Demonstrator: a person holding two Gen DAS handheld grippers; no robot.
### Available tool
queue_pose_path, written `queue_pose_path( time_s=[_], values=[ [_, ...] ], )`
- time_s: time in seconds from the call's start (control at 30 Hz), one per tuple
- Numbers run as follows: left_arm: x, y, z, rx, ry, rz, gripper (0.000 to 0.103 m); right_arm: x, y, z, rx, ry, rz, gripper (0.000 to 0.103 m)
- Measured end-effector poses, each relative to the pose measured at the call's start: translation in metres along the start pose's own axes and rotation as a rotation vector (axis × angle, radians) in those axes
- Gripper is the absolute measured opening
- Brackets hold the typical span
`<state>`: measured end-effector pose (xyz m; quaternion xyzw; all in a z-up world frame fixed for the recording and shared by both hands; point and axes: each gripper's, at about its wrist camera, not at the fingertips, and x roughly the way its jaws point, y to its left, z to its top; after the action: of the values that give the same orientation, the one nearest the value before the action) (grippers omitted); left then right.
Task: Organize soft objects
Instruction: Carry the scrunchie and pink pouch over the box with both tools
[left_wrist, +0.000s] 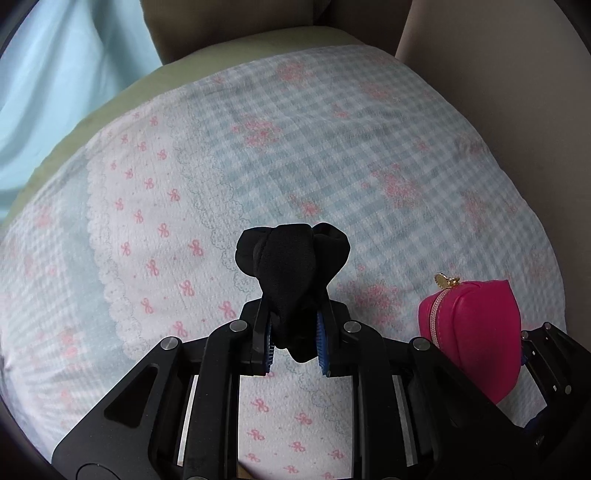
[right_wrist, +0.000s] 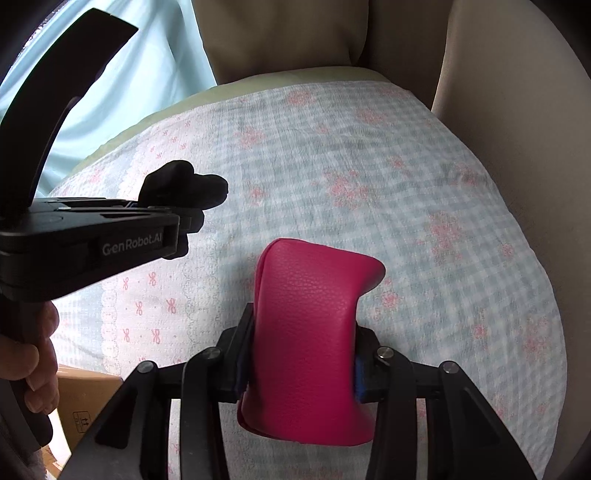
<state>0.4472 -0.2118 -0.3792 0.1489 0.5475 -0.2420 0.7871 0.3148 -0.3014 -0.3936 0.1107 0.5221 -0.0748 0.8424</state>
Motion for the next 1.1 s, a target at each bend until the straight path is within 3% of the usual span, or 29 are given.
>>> queue_pose_path(
  time_s=[0.27,0.5,0.8,1.1],
  values=[
    [-0.093,0.0,-0.027,-0.044,-0.081,0.003,0.015,-0.07,0.018,0.002,-0.027,-0.065,0.011,0.038],
    [-0.192,0.023,-0.068,-0.125,-0.169,0.018,0.015,-0.155,0.048,0.0,-0.088,-0.12,0.03,0.038],
    [-0.303,0.08,-0.158,-0.25,-0.252,0.064,0.015,-0.257,0.118,-0.016,-0.19,-0.175,0.085,0.038],
    [-0.348,0.141,-0.259,-0.339,-0.249,0.105,0.015,-0.302,0.211,-0.058,-0.279,-0.182,0.158,0.038]
  ],
)
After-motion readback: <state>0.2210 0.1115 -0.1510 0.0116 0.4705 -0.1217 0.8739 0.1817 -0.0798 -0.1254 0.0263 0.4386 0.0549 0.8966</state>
